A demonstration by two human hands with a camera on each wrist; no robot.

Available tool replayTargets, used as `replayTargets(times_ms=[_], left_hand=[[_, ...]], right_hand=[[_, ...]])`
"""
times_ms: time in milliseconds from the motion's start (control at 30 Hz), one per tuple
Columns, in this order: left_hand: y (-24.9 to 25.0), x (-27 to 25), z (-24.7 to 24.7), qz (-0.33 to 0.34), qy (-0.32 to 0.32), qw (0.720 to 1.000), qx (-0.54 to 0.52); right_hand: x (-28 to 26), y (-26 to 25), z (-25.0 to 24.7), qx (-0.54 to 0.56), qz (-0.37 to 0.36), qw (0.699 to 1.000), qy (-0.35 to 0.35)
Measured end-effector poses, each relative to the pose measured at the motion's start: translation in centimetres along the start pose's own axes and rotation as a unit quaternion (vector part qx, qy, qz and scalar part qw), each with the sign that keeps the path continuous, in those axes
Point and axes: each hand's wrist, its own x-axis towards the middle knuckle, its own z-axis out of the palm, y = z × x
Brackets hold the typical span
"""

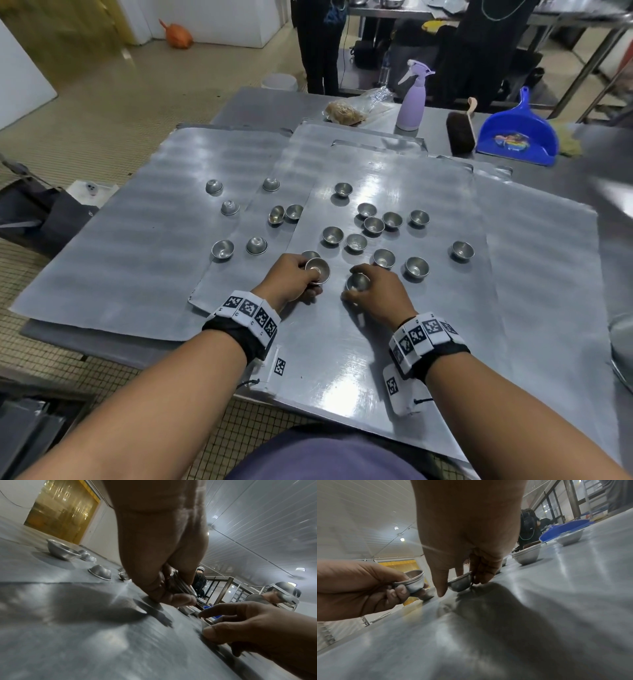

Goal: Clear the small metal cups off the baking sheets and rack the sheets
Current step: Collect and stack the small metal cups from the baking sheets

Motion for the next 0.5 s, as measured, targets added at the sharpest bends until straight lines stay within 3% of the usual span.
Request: replayTargets(times_ms=[233,500], left_hand=[[0.1,0.0,0.8,0.028,0.011,1.0,0.008],[0.4,0.0,0.7,0.052,0.049,0.997,-0.019]], right_hand=[[-0.3,0.3,-1.0,0.051,-0.003,0.998,0.034],[-0.4,-2.0,-0.9,0.112,-0.067,0.99,0.058]])
